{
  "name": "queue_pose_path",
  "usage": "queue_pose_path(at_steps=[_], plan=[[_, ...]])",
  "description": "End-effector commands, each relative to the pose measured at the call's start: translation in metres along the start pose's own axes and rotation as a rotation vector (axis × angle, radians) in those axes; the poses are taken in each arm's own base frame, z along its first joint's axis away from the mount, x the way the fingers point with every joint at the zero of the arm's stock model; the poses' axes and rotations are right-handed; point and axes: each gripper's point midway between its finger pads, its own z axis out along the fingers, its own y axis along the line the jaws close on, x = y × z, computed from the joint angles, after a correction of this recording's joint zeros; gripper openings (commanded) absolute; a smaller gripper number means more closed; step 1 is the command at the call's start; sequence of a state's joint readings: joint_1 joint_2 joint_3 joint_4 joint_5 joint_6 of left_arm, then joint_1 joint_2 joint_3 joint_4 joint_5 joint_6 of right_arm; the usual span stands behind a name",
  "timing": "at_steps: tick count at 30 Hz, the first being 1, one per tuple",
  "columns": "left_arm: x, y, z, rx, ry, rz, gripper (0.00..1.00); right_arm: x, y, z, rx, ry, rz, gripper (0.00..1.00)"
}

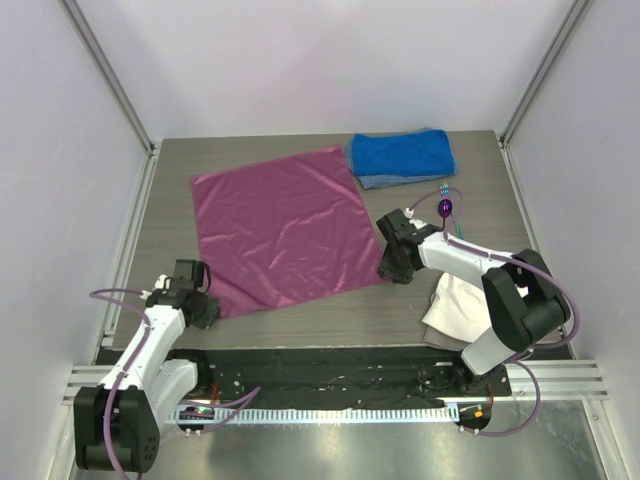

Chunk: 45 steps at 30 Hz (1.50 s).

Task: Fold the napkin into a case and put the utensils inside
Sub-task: Pick up the flattened napkin from the center of the board.

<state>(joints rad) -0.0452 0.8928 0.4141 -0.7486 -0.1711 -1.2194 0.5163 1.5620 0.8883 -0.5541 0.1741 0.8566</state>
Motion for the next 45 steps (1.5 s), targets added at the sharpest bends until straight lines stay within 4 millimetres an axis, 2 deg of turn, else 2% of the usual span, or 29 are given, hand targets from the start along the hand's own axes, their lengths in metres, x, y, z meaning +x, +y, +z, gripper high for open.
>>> queue_pose_path(at_steps=[1,6,16,19,22,23,24,26,29,33,36,45], plan=[[-0.001,0.000,0.001,0.009,-0.006,-0.001,0.00,-0.013,0.004,-0.002,0.011,-0.051,0.021,0.42],[-0.004,0.003,0.001,0.009,-0.028,0.005,0.00,-0.016,0.003,0.001,0.035,-0.060,0.006,0.41],[-0.005,0.005,0.004,-0.006,-0.035,0.019,0.00,-0.006,-0.004,0.019,0.084,-0.023,-0.015,0.34],[-0.008,0.006,-0.001,-0.014,-0.046,0.021,0.00,-0.005,-0.006,0.021,0.085,-0.021,-0.027,0.26],[-0.011,0.008,-0.008,-0.026,-0.056,0.010,0.23,-0.002,-0.002,0.020,0.054,-0.016,-0.029,0.15],[-0.011,0.007,-0.009,-0.023,-0.057,0.005,0.37,-0.003,0.000,0.019,0.043,-0.019,-0.028,0.10],[-0.010,0.008,-0.010,-0.025,-0.051,-0.003,0.43,-0.004,0.000,0.017,0.035,-0.026,-0.024,0.04],[-0.010,0.008,-0.010,-0.028,-0.050,-0.006,0.51,-0.005,0.001,0.015,0.030,-0.034,-0.032,0.01],[-0.008,0.009,-0.008,-0.031,-0.042,0.003,0.52,-0.008,0.005,0.011,0.004,-0.045,-0.032,0.01],[-0.008,0.014,-0.006,-0.066,-0.041,0.012,0.44,-0.011,0.009,0.006,-0.026,-0.063,-0.021,0.01],[-0.009,0.018,-0.006,-0.084,-0.049,0.001,0.42,-0.012,0.010,0.005,-0.034,-0.068,-0.024,0.01],[-0.020,0.010,-0.004,-0.067,-0.100,0.002,0.40,-0.012,0.011,0.003,-0.045,-0.071,-0.030,0.01]])
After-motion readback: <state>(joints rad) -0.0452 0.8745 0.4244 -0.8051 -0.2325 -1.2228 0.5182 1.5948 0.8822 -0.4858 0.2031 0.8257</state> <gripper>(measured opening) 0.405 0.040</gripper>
